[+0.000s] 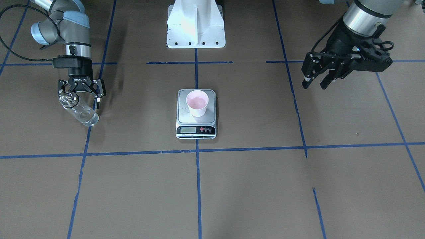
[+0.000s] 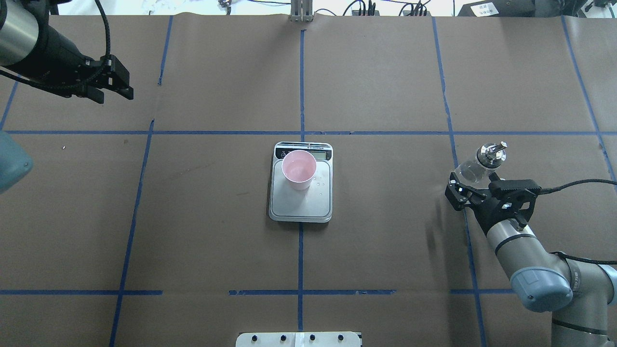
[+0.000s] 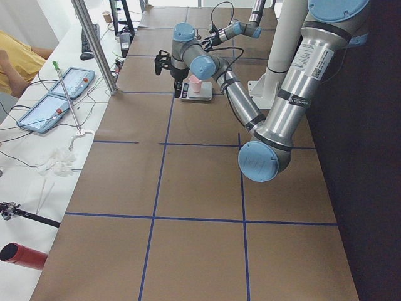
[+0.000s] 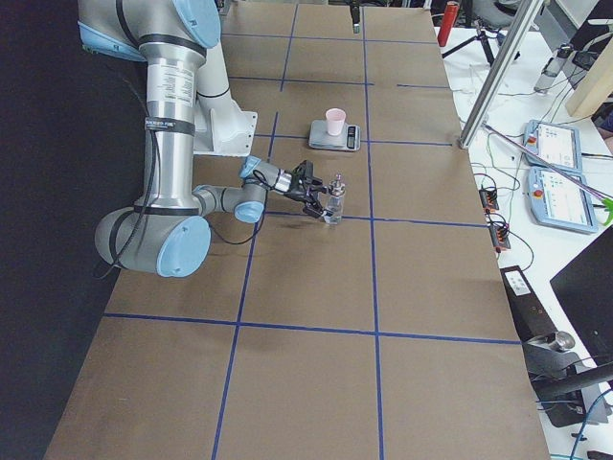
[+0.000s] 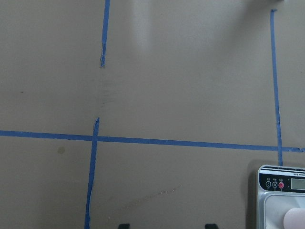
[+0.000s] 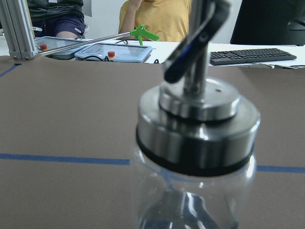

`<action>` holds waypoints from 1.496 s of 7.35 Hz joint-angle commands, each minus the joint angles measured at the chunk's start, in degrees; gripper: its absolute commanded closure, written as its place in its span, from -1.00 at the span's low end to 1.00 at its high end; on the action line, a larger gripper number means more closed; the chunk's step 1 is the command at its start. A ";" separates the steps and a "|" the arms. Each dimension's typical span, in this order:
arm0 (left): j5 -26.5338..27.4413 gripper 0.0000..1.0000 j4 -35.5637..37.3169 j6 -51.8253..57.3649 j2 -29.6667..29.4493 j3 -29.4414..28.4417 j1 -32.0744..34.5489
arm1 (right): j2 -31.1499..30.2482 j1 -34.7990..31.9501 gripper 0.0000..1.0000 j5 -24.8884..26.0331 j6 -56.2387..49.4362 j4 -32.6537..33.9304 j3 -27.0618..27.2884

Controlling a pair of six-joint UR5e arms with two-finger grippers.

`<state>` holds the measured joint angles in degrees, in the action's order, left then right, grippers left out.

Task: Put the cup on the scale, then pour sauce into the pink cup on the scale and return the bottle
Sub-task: 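Grasp the glass sauce bottle with the right gripper and lift it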

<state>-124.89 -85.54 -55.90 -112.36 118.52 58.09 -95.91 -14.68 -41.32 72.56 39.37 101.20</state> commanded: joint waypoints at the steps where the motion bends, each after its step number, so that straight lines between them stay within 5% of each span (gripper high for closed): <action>1: 0.00 -0.23 0.11 0.09 0.04 -0.05 0.01 | -0.07 0.00 -0.94 0.10 -1.01 -0.17 -0.48; 8: 0.09 -0.24 0.11 0.00 0.04 -0.14 -0.17 | 1.86 -2.10 -0.89 0.10 -5.94 -2.54 -2.23; 11: 0.09 -0.24 0.11 0.00 0.04 -0.05 -0.17 | 2.30 -3.77 -0.38 -0.07 -6.02 -2.54 -2.68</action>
<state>-124.80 -85.43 -55.90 -112.28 118.40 57.92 -93.81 -17.94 -41.30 66.55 36.83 98.69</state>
